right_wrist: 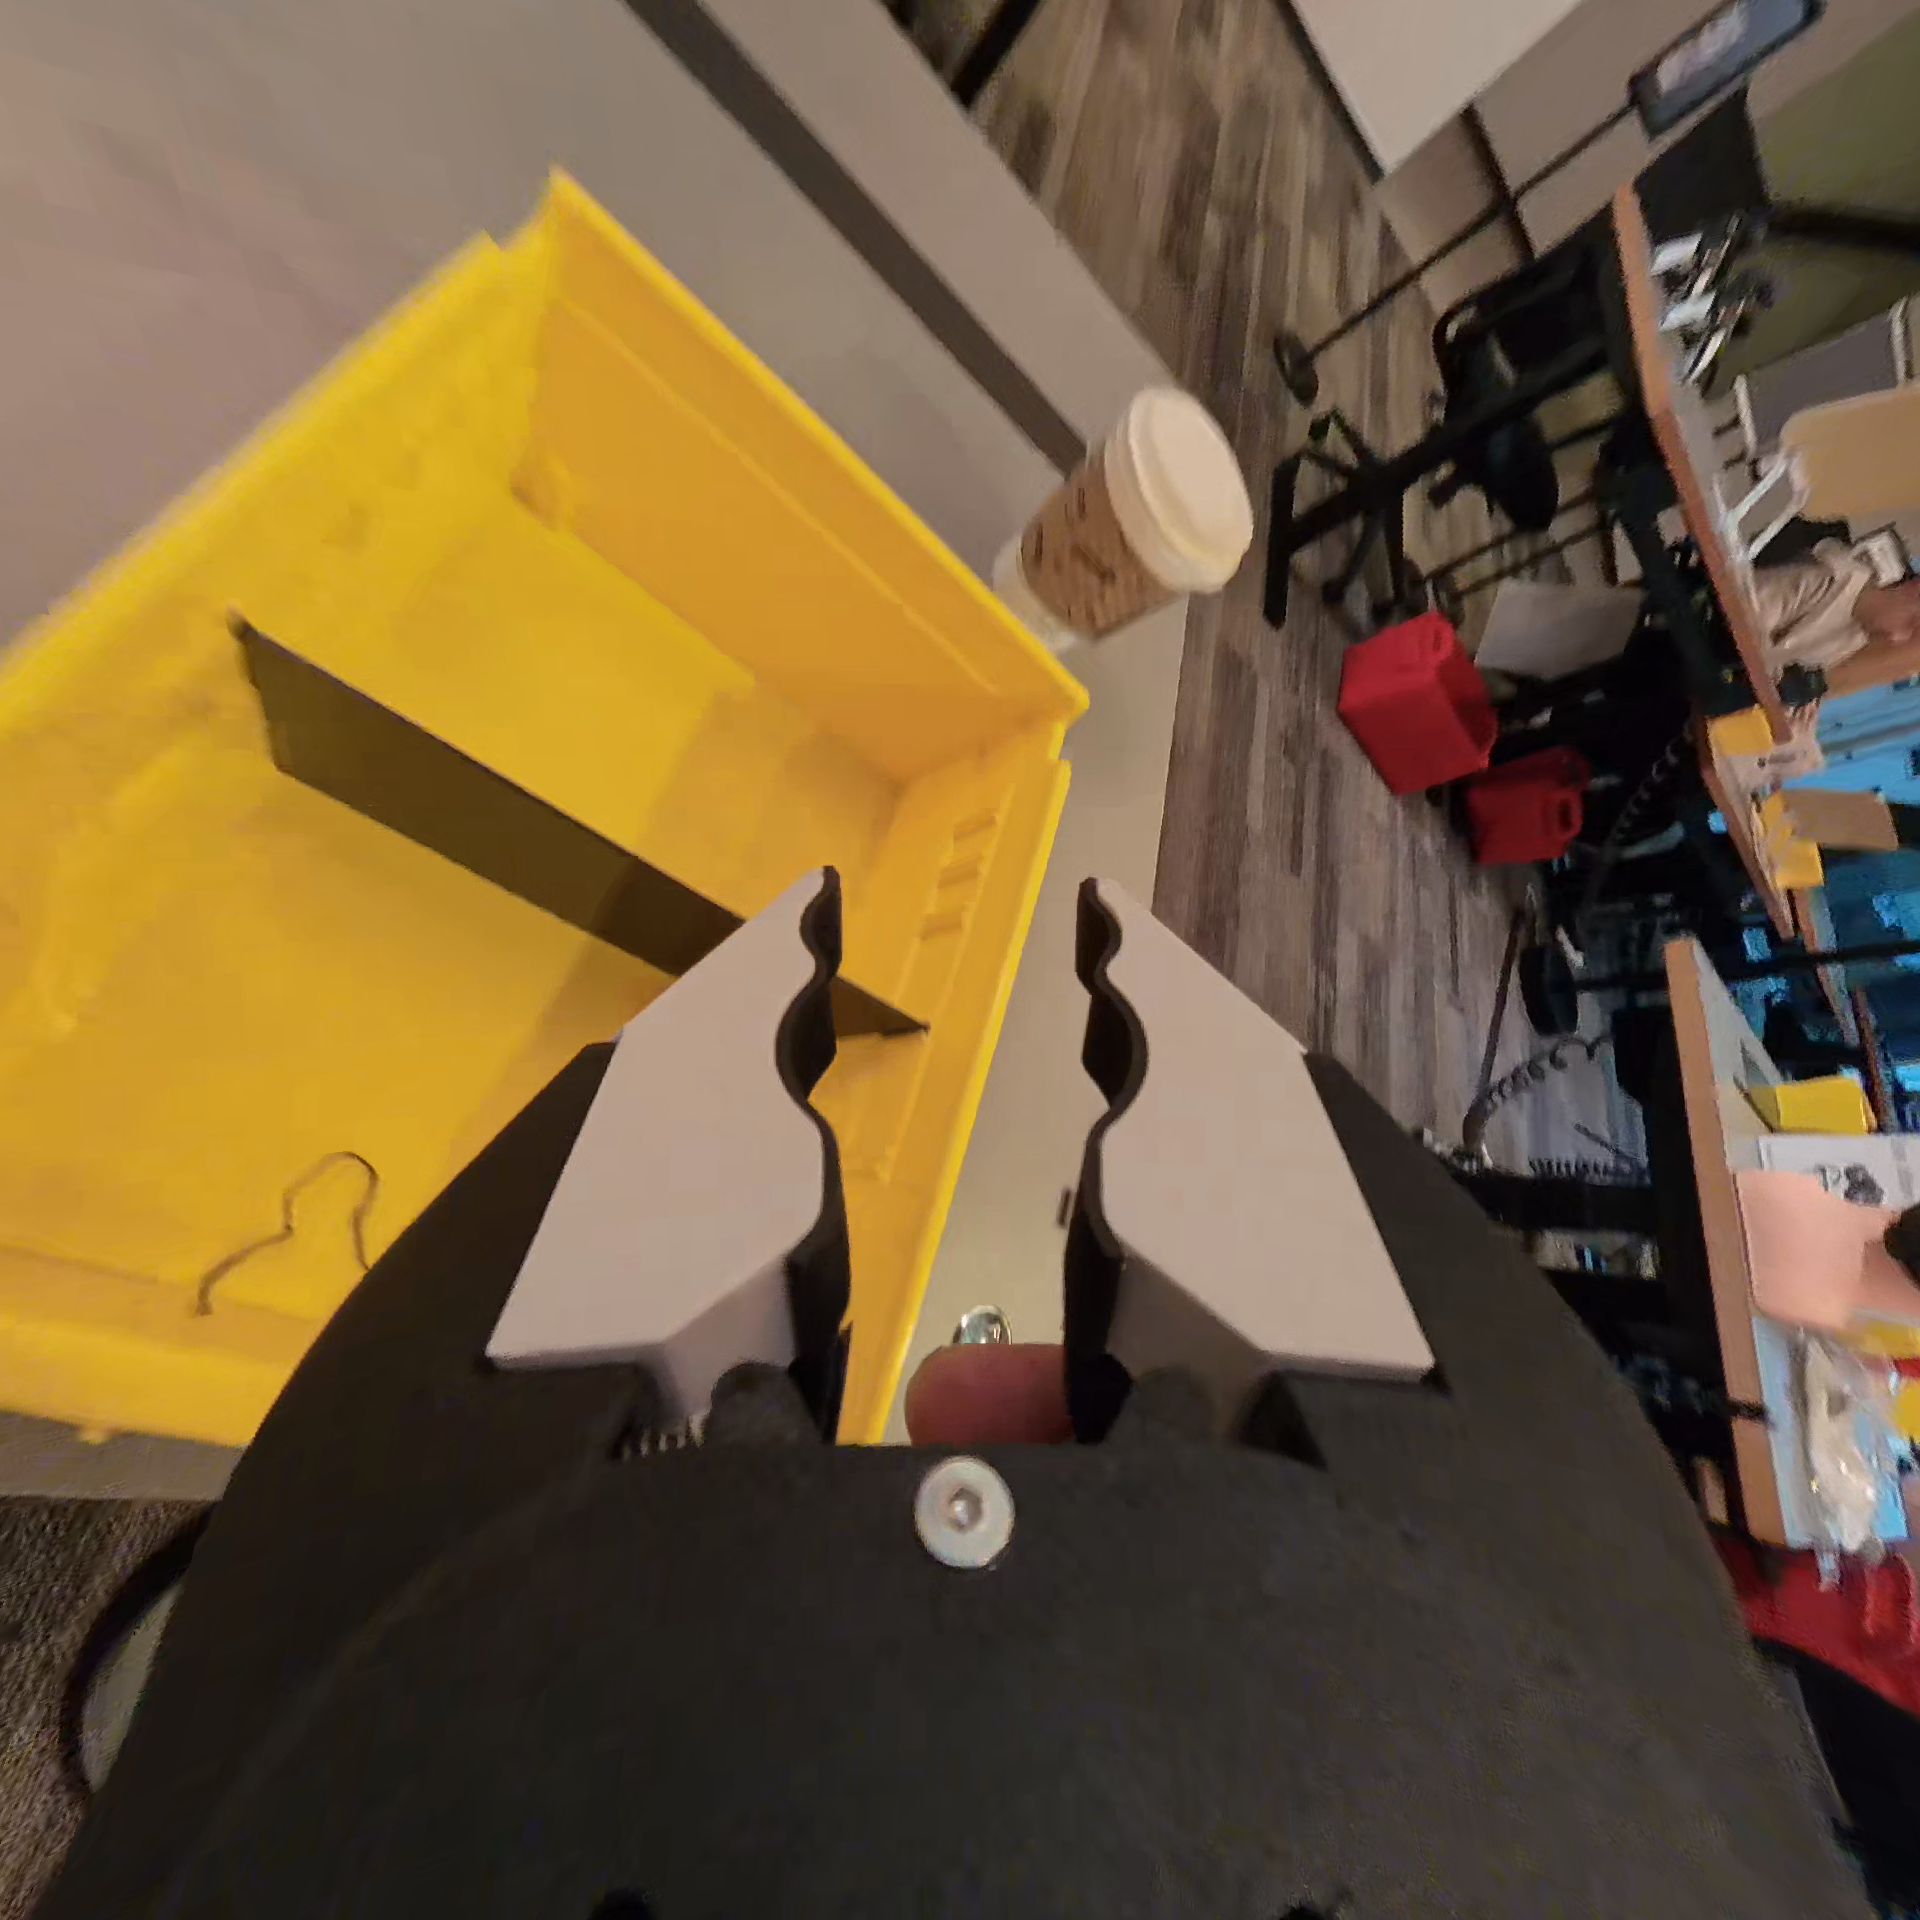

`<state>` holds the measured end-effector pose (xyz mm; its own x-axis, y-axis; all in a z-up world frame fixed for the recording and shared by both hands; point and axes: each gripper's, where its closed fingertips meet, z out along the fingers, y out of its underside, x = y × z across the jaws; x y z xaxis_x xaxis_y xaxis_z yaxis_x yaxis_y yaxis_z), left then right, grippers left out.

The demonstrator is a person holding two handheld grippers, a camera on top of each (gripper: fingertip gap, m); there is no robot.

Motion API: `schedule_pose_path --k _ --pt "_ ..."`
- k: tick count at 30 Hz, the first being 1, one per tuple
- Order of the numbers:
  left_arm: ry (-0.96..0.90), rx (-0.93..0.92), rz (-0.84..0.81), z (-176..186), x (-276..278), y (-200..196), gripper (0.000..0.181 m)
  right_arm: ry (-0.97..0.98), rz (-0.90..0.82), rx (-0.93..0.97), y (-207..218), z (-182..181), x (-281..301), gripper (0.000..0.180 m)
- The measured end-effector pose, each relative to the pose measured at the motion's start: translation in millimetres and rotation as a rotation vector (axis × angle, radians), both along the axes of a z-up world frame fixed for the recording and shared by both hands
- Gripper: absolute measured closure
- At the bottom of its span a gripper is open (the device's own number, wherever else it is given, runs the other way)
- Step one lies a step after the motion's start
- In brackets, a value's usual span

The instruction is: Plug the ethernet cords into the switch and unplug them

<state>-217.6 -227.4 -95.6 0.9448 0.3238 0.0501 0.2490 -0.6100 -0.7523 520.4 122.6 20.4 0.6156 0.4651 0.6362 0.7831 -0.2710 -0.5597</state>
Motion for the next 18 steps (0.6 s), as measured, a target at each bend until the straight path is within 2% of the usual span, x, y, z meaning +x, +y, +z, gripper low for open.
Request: schedule_pose_path --k 3,7,10,18 --pt "0.006 -0.003 0.001 0.4 -0.1 -0.1 0.156 -0.004 0.113 0.083 -12.3 24.7 -45.7 0.141" --pt "0.023 0.01 0.001 5.3 0.5 1.3 0.152 0.099 0.309 0.095 -41.1 39.8 -125.0 0.143" --pt "0.044 0.015 0.0 8.9 0.5 1.9 0.148 0.212 0.471 0.033 -67.4 37.8 -184.7 0.143" --pt "0.061 0.019 -0.011 11.0 0.7 2.2 0.146 0.371 0.735 -0.112 -128.8 19.4 -292.5 0.144"
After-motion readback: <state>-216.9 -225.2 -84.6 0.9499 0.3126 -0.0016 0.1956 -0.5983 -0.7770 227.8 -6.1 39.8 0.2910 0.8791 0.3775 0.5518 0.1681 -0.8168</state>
